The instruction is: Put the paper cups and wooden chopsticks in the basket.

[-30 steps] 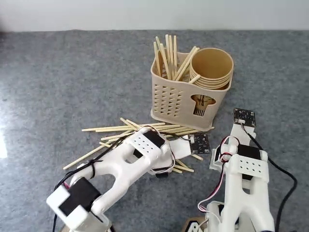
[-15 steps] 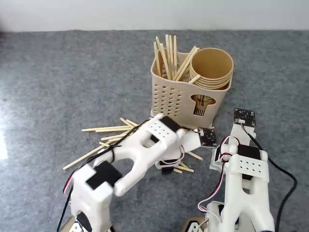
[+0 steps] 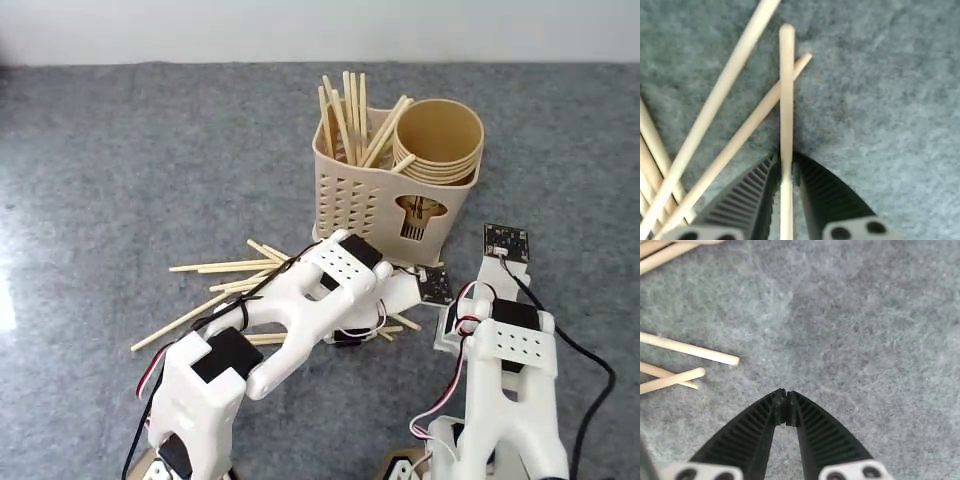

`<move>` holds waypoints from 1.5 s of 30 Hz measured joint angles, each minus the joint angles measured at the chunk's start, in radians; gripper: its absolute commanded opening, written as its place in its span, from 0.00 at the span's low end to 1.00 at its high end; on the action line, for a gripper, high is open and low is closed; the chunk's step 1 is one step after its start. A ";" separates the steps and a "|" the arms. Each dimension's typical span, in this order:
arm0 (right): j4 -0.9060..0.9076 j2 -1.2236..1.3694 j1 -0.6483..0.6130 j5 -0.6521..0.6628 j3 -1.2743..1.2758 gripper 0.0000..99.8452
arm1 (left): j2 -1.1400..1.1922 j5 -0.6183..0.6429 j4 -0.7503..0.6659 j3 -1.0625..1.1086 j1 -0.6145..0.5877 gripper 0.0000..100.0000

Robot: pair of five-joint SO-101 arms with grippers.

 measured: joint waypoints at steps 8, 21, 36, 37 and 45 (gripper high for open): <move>0.000 0.000 0.000 0.000 0.000 0.01 | -0.149 0.003 -0.009 0.077 -0.046 0.01; 0.000 0.000 0.000 0.000 0.000 0.01 | -0.686 0.003 0.066 0.247 -0.183 0.01; 0.000 0.000 0.000 0.000 0.000 0.01 | -1.025 0.172 0.107 -0.097 -0.198 0.02; 0.000 0.000 0.000 0.000 0.000 0.01 | -1.016 0.204 0.094 -0.135 -0.196 0.02; 0.000 0.000 0.000 0.000 0.000 0.01 | -0.898 0.348 -0.256 -0.255 -0.198 0.01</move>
